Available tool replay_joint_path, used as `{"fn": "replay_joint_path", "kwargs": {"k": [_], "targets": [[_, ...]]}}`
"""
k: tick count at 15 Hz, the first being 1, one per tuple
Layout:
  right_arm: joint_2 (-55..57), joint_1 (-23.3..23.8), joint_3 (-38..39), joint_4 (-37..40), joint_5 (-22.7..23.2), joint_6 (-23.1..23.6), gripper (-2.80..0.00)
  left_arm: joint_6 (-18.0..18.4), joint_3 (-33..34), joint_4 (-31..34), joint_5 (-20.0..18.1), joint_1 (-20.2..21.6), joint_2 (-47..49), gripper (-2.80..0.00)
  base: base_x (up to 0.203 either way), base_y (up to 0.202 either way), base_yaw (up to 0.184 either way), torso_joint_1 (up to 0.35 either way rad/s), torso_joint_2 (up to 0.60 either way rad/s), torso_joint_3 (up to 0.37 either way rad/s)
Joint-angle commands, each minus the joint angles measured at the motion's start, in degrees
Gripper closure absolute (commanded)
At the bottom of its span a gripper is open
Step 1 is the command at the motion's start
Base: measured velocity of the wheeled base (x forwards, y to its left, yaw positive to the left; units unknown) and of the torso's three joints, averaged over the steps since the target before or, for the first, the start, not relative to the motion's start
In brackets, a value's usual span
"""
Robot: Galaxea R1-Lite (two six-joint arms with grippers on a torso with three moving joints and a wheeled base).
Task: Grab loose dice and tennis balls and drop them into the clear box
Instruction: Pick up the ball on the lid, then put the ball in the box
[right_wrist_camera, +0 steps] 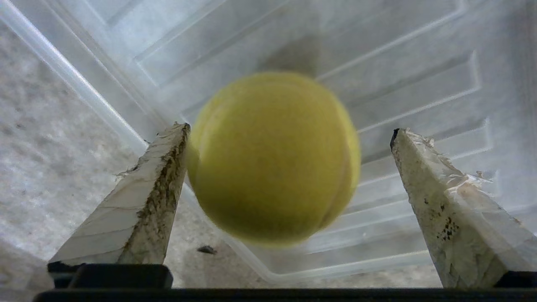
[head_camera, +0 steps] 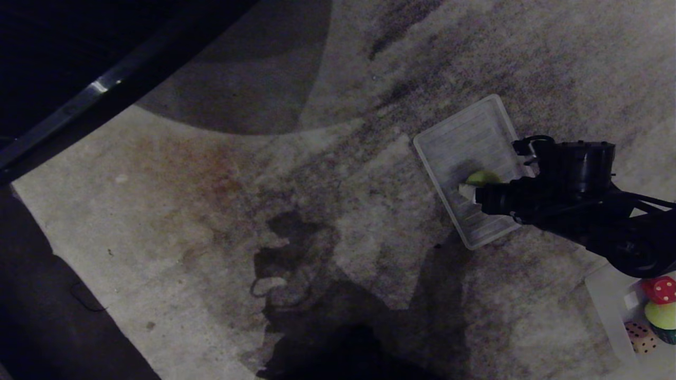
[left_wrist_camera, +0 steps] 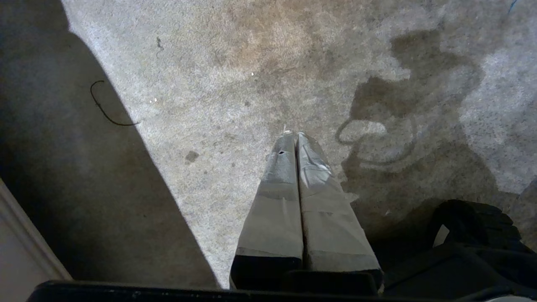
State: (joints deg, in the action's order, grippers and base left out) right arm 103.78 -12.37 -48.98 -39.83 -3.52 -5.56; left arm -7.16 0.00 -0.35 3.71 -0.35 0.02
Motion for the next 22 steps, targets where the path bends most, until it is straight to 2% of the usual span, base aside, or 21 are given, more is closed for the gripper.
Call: {"fn": "replay_joint_path", "kwargs": {"k": [1,3,4,9,13,19,22], "targets": [[0.55,-0.19,-0.32,-0.43,-0.06,-0.23,-2.80,-0.11,0.09,-0.06,0.08,0.00,0.06,0.00,0.000,0.000,0.000,0.000,0.00,0.000],[0.55,-0.19,-0.41,-1.09,0.05,-0.77,-2.80,-0.05,0.09,0.00,0.07,0.00,0.06,0.00,0.000,0.000,0.000,0.000,0.00,0.000],[0.55,-0.30,-0.41,-1.13,0.01,-0.77,0.00,-0.05,0.09,0.00,0.10,0.00,0.06,0.00,0.000,0.000,0.000,0.000,0.00,0.000],[-0.27,-1.51,0.56,-2.29,-0.08,-0.68,0.00,-0.09,0.09,-0.02,0.07,0.00,0.02,0.00,0.000,0.000,0.000,0.000,0.00,0.000],[-8.84,-1.19,6.98,0.76,-0.43,-0.49,0.00,-0.05,0.09,0.00,0.07,0.00,0.06,0.00,0.000,0.000,0.000,0.000,0.00,0.000],[-41.55,-0.76,21.90,24.92,-1.94,-0.27,0.00,-0.13,0.09,-0.07,0.07,0.00,0.06,0.00,0.000,0.000,0.000,0.000,0.00,0.000],[-59.92,2.94,30.61,35.69,-2.10,-0.27,0.00,-0.05,0.09,0.00,0.07,0.00,0.06,0.00,0.000,0.000,0.000,0.000,0.00,0.000]]}}
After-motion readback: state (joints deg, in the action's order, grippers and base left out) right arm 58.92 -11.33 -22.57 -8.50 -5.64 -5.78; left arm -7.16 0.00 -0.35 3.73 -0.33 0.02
